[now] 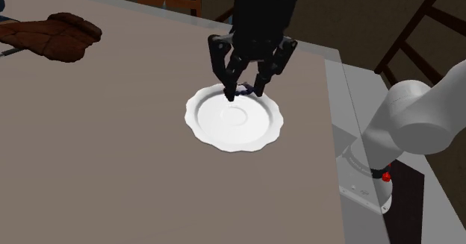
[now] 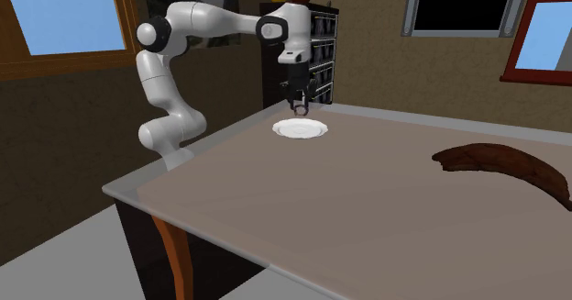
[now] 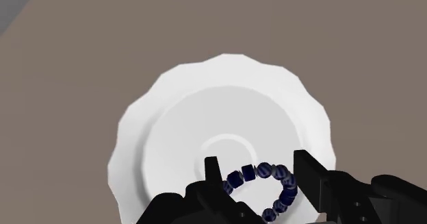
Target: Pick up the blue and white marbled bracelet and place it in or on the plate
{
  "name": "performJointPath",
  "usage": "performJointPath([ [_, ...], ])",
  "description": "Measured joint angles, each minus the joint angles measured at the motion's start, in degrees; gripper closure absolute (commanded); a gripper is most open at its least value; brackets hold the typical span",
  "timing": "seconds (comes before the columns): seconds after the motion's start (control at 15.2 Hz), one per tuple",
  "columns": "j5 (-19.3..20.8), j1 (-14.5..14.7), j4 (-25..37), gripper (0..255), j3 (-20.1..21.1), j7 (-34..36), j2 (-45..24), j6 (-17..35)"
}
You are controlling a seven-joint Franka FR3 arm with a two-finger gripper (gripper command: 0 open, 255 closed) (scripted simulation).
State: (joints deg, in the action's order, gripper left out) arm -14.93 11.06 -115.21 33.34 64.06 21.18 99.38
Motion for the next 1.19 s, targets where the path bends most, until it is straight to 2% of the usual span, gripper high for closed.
performJointPath([
  [0.79,-1.0,0.5,-9.1,255,1.2,-0.9,0.2,8.9],
  [1.19,-1.1,0.6,-9.6,255,1.4,-0.8,0.1,9.5],
])
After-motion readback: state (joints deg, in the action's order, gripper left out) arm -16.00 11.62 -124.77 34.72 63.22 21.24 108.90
